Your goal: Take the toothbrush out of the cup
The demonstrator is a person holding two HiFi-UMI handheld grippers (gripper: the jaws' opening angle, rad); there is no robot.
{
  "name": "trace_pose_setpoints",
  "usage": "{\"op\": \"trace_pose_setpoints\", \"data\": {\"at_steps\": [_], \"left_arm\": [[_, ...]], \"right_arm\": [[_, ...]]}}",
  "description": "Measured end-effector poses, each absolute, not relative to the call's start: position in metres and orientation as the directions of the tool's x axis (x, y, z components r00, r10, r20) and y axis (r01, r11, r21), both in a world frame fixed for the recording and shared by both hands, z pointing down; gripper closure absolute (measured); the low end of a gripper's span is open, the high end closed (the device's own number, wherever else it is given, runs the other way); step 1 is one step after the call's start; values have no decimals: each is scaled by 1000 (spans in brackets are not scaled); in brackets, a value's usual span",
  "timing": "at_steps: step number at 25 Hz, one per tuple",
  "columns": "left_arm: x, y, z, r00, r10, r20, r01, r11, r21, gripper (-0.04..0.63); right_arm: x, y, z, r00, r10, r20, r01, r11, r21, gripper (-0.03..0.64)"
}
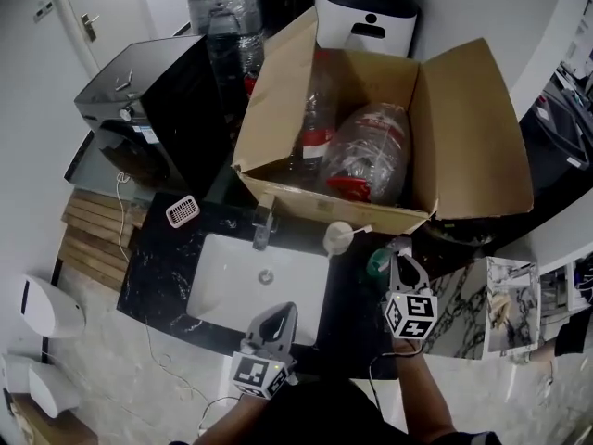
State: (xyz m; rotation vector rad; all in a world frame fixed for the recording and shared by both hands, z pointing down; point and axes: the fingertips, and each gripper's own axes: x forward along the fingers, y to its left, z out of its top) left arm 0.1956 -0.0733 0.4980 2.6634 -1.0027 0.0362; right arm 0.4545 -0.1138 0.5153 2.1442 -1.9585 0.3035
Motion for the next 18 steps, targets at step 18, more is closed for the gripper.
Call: {"op": "trace_pose_setpoints", "data": {"at_steps": [18], "left_arm": [[-35, -31, 474, 634, -773, 32, -748, -601, 282, 572]], "right_arm": [[165, -102, 463, -203, -948, 246, -979, 200, -36, 584]]}}
